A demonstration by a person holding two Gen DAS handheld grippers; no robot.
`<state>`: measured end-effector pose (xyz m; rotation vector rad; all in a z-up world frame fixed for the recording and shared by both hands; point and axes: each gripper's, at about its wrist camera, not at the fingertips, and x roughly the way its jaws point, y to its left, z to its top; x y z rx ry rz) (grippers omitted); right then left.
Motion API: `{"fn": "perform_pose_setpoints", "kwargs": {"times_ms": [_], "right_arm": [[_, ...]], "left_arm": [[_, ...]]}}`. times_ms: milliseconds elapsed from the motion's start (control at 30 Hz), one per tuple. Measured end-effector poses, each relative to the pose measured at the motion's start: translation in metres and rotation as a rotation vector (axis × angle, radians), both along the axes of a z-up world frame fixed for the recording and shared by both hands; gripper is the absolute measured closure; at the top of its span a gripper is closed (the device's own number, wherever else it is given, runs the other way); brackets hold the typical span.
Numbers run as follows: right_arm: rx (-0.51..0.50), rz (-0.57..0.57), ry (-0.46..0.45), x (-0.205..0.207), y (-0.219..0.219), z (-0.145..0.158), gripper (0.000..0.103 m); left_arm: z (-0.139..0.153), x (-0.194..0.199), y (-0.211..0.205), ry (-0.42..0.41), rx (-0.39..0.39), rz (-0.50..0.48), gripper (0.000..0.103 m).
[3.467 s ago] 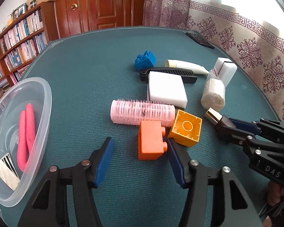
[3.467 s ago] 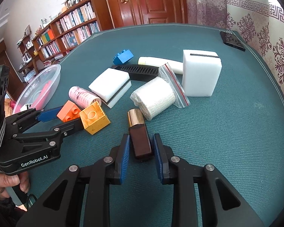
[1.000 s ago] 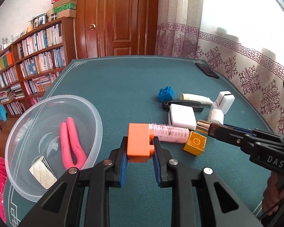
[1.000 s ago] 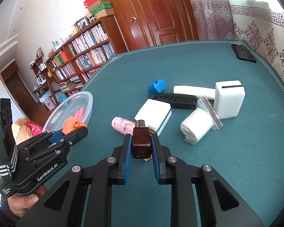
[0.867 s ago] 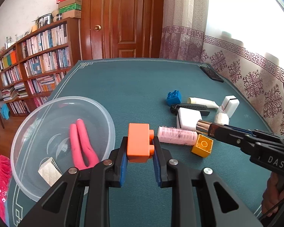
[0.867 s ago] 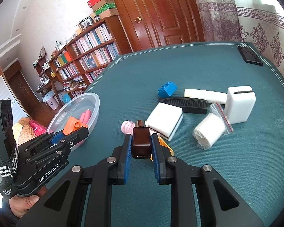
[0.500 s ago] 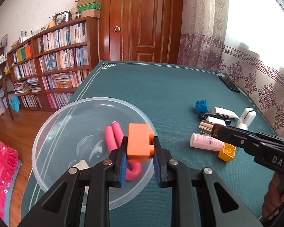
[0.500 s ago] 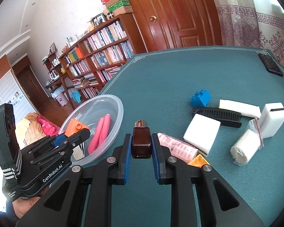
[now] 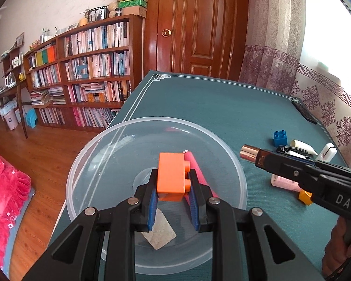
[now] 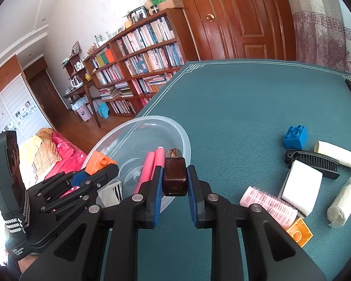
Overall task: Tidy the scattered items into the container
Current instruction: 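Carry the orange brick and brown bottle into the bowl and release both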
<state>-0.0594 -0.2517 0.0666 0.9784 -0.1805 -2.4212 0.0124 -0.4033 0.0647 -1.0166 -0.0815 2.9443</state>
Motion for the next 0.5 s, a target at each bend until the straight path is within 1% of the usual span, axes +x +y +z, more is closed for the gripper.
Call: {"fn": "perform_pose_setpoints", "kwargs": {"times_ms": [333,367,400,433,467,500], "right_arm": [[0.021,0.023,-0.016,-0.014,-0.025,-0.009,0.081],[0.019,0.024,-0.02,-0.015,-0.025,-0.011,0.081],[0.019,0.027,-0.029,-0.016,-0.026,-0.012,0.081],[0.017,0.031,-0.036,-0.018,-0.026,-0.014,0.08],[0.016,0.032,-0.039,-0.019,-0.027,-0.014,0.08],[0.016,0.032,-0.043,-0.019,-0.026,-0.016,0.079]], "left_arm": [[-0.004,-0.004,-0.014,-0.015,0.016,0.028,0.076],[-0.004,-0.005,-0.015,-0.018,0.022,0.028,0.074],[-0.005,-0.005,-0.016,-0.022,0.028,0.03,0.07],[-0.005,-0.006,-0.017,-0.023,0.033,0.035,0.056],[-0.005,-0.005,-0.019,-0.018,0.038,0.043,0.04],[-0.004,-0.004,-0.021,-0.01,0.039,0.053,0.033]]}}
